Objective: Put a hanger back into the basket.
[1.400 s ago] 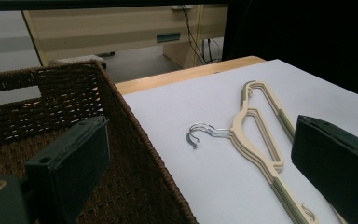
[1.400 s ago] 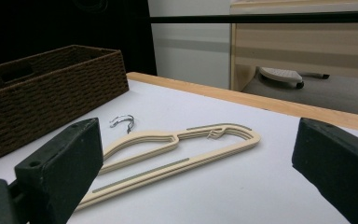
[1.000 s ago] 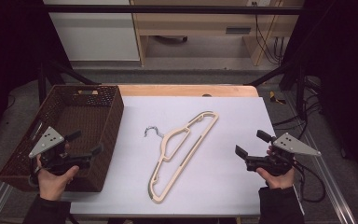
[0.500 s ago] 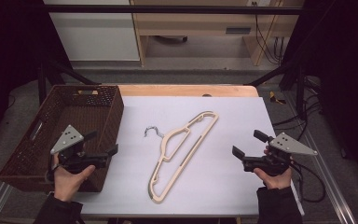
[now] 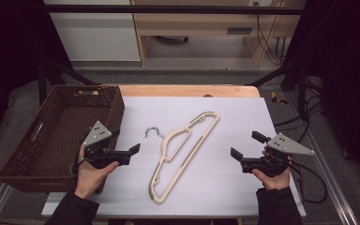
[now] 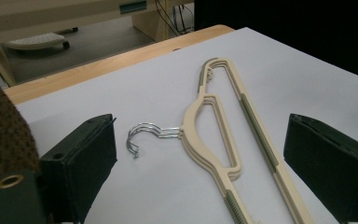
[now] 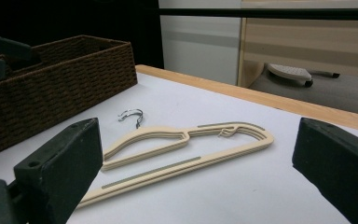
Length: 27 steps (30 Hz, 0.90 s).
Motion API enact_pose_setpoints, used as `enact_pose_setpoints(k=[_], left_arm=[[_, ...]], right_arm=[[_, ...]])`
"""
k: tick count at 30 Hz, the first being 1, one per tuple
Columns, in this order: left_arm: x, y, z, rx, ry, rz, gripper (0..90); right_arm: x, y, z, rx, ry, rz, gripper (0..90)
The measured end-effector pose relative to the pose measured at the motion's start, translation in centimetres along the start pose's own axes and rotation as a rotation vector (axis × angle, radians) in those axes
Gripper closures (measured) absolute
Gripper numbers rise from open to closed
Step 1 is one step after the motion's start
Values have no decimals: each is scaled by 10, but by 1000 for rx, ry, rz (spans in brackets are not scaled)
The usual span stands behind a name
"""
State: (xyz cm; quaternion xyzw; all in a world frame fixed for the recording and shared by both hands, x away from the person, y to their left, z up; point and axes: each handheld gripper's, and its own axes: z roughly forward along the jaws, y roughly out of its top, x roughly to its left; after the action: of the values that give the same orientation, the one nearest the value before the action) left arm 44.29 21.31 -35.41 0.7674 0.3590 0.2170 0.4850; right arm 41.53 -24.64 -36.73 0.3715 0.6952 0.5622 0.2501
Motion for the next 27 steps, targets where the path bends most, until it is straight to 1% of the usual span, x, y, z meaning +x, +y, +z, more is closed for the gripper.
enact_pose_setpoints(k=[3,5,14,17,18,19,21,22,24,27], left_arm=[[-5,3,14,25,-9,5,96],[-9,4,26,57,-15,11,100],[-19,3,69,142,-26,24,121],[-21,2,84,169,-23,21,134],[-21,1,90,181,-22,16,152],[-21,0,94,183,-22,10,152],[-20,-2,105,215,-21,10,166],[-21,-3,109,215,-17,2,174],[-21,-6,118,244,-15,10,191],[-19,-11,133,278,-11,-2,231]], right_arm=[[0,0,1,1,0,-2,18],[1,0,1,4,2,3,18],[0,0,1,4,5,-2,18],[0,0,2,8,7,0,17],[0,0,2,5,8,-1,18],[0,0,2,5,8,-1,18],[0,0,2,8,8,-2,18],[0,0,2,9,7,-3,18],[0,0,2,9,8,-4,18],[0,0,2,9,9,-4,18]])
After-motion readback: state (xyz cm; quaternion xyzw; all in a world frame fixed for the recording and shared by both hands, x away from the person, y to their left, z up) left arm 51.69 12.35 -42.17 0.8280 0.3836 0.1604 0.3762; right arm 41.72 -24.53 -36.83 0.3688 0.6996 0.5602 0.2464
